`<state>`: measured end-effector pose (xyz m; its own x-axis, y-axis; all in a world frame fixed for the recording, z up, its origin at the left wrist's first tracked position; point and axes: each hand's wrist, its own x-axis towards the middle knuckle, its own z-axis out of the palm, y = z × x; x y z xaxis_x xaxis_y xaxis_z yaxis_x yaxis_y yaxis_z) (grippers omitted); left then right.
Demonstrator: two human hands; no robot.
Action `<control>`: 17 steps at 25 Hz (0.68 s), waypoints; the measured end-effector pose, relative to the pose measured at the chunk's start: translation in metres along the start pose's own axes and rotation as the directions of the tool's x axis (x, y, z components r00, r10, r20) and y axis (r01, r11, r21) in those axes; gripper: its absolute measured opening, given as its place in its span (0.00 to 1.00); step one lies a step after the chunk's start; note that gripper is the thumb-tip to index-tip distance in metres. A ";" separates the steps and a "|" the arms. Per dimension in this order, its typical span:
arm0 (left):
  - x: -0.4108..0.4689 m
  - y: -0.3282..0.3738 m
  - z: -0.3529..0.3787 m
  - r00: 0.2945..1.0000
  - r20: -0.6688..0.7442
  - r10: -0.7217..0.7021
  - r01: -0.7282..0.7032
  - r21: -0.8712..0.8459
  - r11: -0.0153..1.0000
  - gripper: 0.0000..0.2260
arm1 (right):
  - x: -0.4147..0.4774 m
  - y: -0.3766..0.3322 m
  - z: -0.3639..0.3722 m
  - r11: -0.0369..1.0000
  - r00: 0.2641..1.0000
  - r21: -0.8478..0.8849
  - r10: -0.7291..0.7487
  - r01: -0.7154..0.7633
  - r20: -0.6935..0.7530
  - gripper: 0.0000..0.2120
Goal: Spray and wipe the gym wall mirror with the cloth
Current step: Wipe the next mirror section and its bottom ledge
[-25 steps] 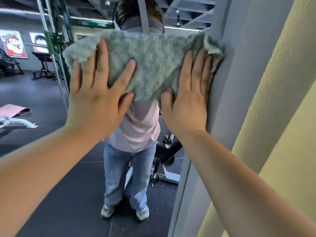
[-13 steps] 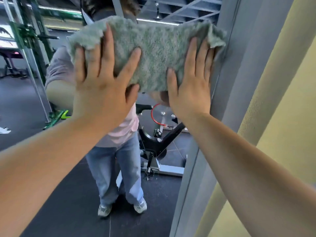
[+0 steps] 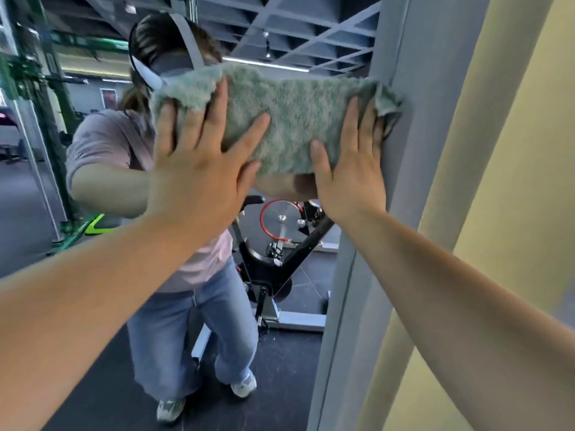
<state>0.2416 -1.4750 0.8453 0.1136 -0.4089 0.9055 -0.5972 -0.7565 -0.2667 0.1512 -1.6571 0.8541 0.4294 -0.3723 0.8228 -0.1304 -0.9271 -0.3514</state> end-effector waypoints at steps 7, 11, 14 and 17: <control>-0.125 0.036 0.041 0.995 0.034 0.091 -0.093 0.055 0.994 0.25 | -0.131 0.054 0.064 0.996 0.996 -0.064 -0.054 0.058 0.067 0.38; -0.093 0.017 0.042 0.995 -0.048 0.087 -0.078 0.156 0.985 0.22 | -0.073 0.041 0.050 0.988 0.985 -0.041 -0.155 0.152 -0.073 0.36; -0.058 0.008 0.034 0.996 -0.079 -0.033 0.045 0.152 0.987 0.24 | -0.051 0.029 0.058 0.984 0.971 -0.095 -0.167 0.153 -0.171 0.35; -0.092 0.033 0.055 0.993 -0.104 -0.051 0.068 0.165 0.984 0.24 | -0.097 0.050 0.090 0.980 0.958 -0.122 -0.180 0.156 -0.224 0.34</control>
<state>0.2547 -1.4899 0.7347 0.0605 -0.3142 0.9474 -0.4485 -0.8565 -0.2554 0.1839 -1.6632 0.7169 0.2348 -0.1992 0.9514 -0.1698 -0.9721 -0.1616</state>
